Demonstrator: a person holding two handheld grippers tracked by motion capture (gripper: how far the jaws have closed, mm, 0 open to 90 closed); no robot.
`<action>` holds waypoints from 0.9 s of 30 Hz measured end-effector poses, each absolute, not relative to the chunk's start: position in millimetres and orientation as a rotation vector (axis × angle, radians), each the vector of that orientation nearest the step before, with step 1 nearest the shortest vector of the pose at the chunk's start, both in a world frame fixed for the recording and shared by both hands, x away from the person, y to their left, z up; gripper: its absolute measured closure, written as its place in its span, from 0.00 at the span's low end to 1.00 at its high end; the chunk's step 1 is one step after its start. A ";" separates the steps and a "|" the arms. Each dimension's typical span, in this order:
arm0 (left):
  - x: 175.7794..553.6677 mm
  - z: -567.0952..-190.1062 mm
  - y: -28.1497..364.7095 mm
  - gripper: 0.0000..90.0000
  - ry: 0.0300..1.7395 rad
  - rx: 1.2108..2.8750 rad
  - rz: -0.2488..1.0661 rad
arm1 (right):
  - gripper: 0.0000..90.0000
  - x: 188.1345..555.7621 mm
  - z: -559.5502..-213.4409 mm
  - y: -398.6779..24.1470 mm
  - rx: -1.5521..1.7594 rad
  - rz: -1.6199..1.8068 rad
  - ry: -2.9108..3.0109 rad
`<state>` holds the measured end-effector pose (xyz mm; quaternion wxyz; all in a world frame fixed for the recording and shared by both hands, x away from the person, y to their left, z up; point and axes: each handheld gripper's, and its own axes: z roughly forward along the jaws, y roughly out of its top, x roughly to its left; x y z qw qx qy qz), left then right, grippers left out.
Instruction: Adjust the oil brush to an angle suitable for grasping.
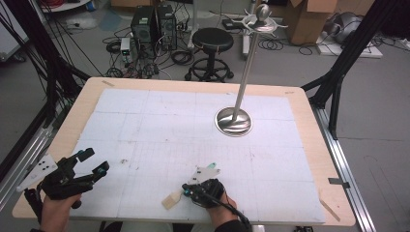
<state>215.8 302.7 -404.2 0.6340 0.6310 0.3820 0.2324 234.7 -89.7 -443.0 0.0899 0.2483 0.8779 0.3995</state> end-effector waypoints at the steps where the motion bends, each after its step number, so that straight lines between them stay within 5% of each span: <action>1: 215.8 -404.2 302.7 0.21 0.873 1.443 0.531 | 1.00 234.7 -443.0 -89.7 0.738 1.188 2.610; 20: 217.3 -405.1 301.8 0.21 0.875 1.447 0.524 | 1.00 262.9 -444.3 -52.2 0.750 1.183 2.577; 27: 217.0 -405.7 303.3 0.21 0.879 1.444 0.526 | 1.00 264.1 -437.4 -67.4 0.807 1.240 2.515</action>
